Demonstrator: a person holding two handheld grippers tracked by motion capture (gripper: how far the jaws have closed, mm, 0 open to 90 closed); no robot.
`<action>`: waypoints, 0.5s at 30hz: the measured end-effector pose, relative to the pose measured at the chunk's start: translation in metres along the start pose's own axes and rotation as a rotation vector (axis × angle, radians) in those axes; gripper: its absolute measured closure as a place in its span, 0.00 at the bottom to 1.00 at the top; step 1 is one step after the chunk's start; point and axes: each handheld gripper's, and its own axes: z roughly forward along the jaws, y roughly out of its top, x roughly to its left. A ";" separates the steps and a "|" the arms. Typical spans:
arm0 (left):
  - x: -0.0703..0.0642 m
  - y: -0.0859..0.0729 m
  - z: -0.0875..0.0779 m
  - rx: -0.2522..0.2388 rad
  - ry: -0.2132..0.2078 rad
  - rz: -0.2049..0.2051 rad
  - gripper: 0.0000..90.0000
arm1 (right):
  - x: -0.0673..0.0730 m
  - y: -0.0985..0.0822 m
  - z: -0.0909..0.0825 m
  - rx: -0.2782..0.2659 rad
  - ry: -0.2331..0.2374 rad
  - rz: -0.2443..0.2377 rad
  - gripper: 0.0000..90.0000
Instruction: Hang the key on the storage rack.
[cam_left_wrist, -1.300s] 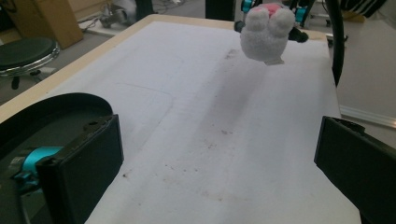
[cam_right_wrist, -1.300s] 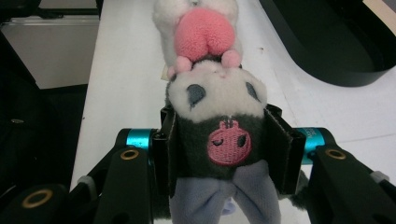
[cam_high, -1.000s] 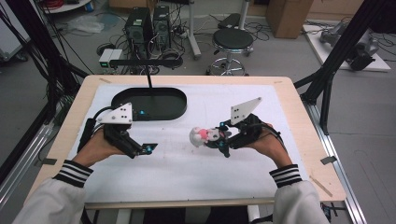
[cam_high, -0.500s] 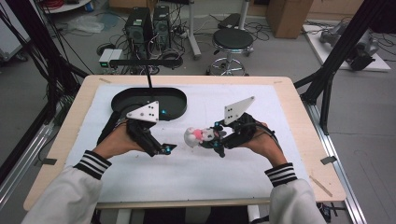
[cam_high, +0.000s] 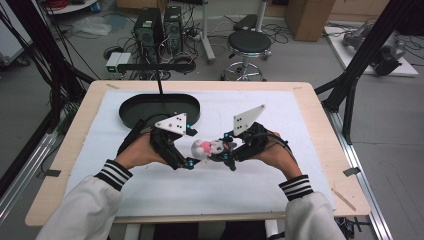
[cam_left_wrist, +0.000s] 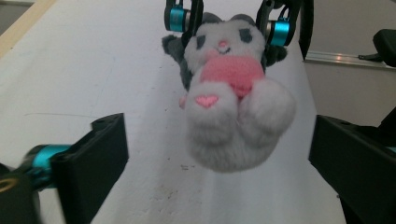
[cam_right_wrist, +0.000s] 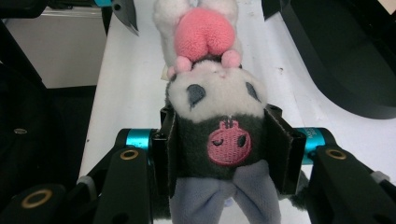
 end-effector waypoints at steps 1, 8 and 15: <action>0.000 0.000 0.001 -0.001 -0.003 0.006 0.10 | 0.000 0.001 0.001 0.001 0.003 -0.002 0.58; -0.002 0.000 0.007 0.038 -0.030 0.020 0.19 | 0.000 0.003 0.006 0.004 0.004 -0.004 0.58; -0.003 0.004 0.013 0.065 -0.055 0.021 0.50 | 0.001 0.005 0.010 0.014 0.015 -0.011 0.58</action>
